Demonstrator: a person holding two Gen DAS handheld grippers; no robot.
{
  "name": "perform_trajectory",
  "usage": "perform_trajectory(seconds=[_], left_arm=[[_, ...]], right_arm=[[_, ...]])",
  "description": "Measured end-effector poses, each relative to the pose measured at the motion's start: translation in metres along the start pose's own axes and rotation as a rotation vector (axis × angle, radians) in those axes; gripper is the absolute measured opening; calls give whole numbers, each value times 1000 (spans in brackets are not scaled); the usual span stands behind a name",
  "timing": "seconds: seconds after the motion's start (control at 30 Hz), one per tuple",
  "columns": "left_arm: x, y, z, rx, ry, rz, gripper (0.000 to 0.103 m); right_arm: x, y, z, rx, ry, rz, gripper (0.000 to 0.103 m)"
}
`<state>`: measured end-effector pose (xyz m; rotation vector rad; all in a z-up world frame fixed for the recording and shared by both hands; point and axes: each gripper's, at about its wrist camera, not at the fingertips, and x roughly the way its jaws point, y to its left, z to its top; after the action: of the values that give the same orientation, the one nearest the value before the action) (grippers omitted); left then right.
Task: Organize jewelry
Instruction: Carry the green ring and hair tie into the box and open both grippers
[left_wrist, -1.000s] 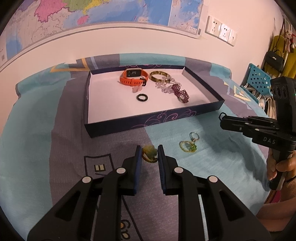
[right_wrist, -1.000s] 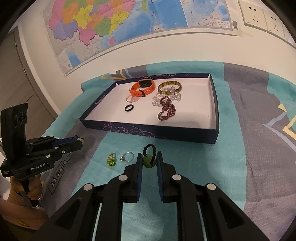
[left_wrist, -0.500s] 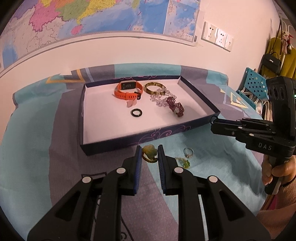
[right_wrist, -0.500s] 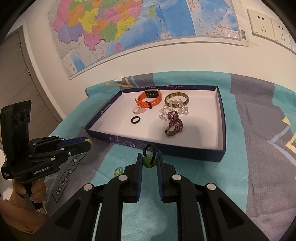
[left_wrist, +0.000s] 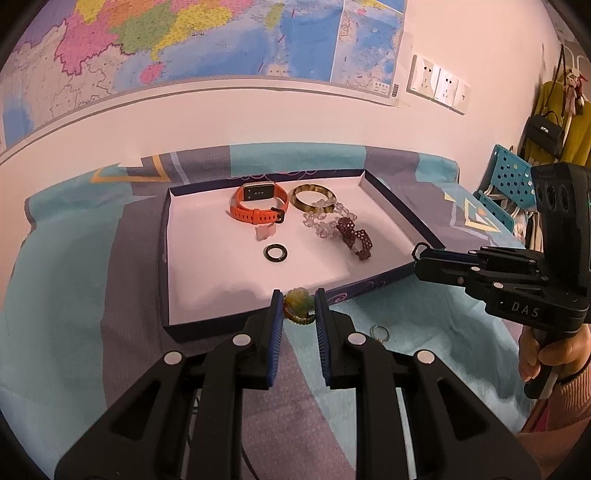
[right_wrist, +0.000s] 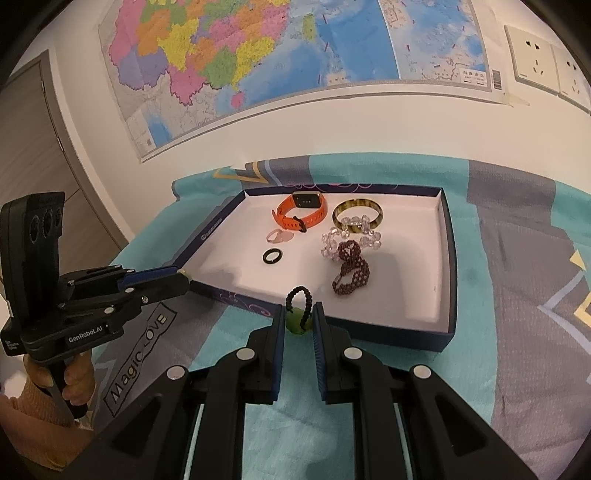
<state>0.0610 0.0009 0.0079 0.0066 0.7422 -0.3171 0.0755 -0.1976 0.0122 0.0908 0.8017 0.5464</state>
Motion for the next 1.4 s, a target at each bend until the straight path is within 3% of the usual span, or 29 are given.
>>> perform_trajectory(seconds=[1.4], left_arm=[[40, 1, 35, 1, 14, 31, 18]], right_arm=[[40, -13, 37, -25, 29, -18, 13]])
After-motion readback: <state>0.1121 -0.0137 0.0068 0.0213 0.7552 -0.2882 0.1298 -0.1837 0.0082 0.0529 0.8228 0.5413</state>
